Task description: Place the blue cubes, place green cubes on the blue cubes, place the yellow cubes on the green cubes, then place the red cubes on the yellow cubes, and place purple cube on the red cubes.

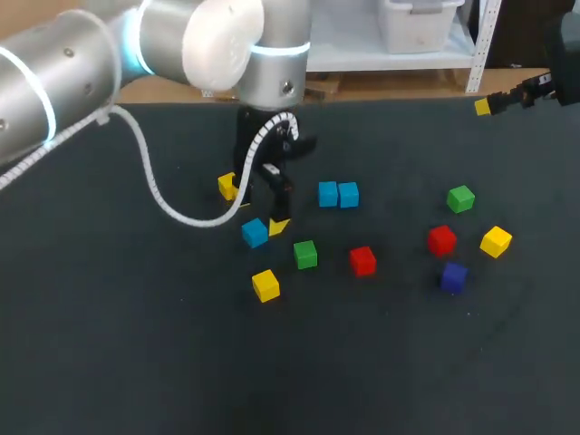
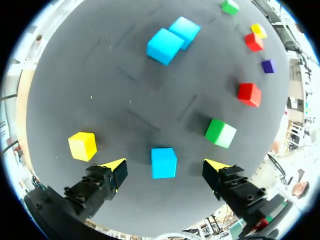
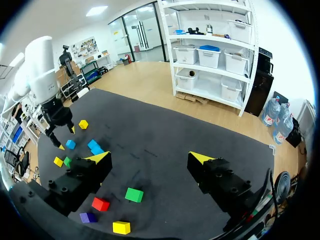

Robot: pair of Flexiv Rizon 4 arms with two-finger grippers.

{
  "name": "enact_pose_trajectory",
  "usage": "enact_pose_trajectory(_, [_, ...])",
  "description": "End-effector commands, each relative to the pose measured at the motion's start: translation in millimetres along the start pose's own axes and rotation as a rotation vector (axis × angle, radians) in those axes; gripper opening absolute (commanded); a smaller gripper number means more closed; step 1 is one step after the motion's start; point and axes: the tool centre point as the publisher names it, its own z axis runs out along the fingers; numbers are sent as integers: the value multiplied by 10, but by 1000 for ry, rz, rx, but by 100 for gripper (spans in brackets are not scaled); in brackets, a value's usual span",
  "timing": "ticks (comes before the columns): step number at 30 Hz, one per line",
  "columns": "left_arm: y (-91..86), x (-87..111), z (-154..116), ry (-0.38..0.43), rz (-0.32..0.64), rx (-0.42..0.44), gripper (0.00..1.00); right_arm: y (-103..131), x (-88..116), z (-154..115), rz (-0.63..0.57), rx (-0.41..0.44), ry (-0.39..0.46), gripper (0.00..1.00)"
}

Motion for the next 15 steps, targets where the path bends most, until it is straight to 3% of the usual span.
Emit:
enact_pose_trajectory(1, [-55, 93, 64, -250, -1, -67, 100, -12, 1, 10, -1, -5, -3, 100])
enact_pose_trajectory(15, [-69, 109, 153, -302, -58, -78, 98, -12, 1, 10, -1, -5, -3, 100])
